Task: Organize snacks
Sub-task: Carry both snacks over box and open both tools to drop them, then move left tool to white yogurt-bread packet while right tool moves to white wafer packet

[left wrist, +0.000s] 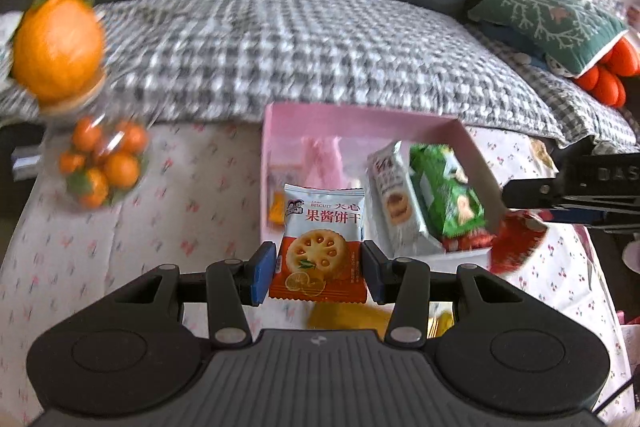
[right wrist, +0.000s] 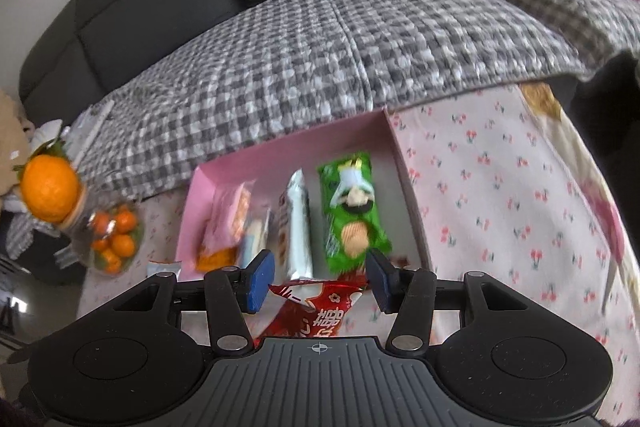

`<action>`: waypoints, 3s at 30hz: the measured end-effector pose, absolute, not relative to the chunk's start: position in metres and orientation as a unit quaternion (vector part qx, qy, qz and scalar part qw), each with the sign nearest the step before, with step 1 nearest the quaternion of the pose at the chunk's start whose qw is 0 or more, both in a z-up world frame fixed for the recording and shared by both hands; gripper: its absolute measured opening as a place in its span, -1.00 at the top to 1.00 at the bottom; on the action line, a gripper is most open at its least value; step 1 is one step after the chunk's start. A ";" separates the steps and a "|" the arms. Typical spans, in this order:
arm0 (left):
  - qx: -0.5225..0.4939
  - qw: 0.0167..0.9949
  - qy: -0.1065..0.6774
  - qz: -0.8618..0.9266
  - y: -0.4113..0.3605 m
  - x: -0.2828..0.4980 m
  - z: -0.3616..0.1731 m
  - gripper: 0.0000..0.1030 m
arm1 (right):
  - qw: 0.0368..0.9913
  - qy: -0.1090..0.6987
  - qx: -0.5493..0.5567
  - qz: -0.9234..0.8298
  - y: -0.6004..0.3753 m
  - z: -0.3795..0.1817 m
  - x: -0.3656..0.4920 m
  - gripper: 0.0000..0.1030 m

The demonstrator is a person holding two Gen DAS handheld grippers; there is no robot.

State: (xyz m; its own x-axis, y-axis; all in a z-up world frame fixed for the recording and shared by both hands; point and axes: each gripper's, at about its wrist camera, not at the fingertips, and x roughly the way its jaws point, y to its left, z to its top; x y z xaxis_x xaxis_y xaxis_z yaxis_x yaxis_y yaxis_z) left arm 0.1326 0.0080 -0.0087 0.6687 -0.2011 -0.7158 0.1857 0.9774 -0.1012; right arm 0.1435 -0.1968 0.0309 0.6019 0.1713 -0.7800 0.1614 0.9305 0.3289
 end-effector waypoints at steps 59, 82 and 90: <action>0.020 0.920 0.369 -0.129 -0.019 0.133 -0.005 -0.91 | 0.862 0.463 0.203 -0.011 -0.205 0.035 0.128 -0.64; 0.014 0.892 0.438 -0.110 0.005 0.056 -0.025 -0.99 | 0.855 0.499 0.138 0.031 -0.188 0.017 0.042 -0.78; 0.018 0.883 0.455 -0.117 0.009 0.038 -0.043 -0.98 | 0.843 0.524 0.061 0.102 -0.185 0.000 0.025 -0.78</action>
State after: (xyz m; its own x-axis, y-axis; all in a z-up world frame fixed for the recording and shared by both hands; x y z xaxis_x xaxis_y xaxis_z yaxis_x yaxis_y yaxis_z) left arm 0.0378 0.0086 -0.0434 0.5589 -0.1900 -0.8072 0.2226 0.9721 -0.0746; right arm 0.0250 -0.1845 -0.0004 0.4303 0.2362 -0.8712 -0.1074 0.9717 0.2104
